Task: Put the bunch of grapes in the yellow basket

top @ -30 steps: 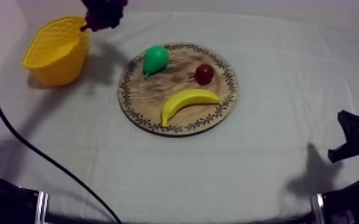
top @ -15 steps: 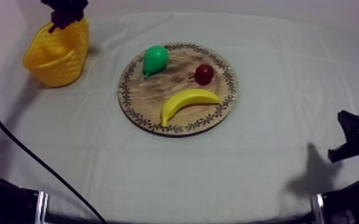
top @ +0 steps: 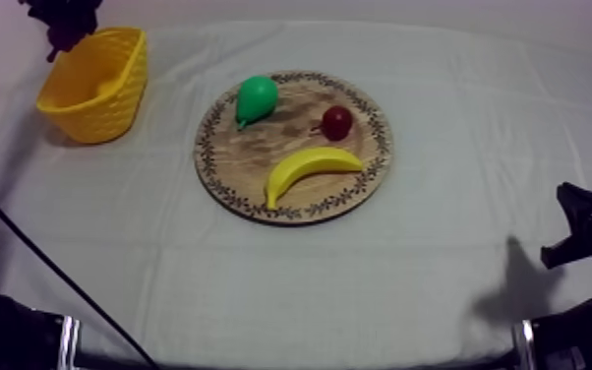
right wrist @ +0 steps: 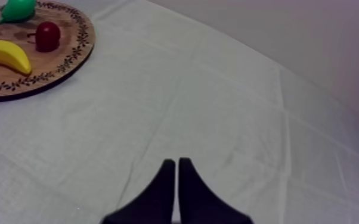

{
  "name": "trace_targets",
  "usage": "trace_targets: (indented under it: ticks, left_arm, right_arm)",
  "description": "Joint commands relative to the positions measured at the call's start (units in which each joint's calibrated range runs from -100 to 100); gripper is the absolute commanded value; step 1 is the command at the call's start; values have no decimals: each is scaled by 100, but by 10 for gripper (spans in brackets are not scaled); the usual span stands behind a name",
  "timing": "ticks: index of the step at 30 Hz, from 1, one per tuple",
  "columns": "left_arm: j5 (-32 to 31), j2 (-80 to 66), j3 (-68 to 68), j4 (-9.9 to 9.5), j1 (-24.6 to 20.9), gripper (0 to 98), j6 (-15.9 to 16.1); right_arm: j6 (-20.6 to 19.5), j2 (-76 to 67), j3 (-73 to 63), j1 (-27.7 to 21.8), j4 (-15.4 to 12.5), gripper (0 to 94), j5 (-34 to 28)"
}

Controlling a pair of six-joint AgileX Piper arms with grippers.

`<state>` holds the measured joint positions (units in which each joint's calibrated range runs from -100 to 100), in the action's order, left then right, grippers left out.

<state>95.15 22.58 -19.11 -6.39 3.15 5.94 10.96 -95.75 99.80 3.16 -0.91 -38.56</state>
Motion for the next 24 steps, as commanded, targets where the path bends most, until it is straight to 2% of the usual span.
trace_targets:
  ticks: [1, 9, 21, 24]
  left_arm:
    - [13, 39, -13, 10, -18, 504, -31]
    - [29, 411, -40, 69, -49, 511, -205]
    - [5, 1354, -324, 458, -163, 520, -339]
    - [1, 1534, -385, 514, -190, 563, -332]
  right_arm:
    - [0, -1, -2, -2, 0, 3, 1]
    - [0, -1, -2, -2, 0, 3, 1]
    - [0, -1, -2, -2, 0, 3, 1]
    - [0, -1, -2, -2, 0, 3, 1]
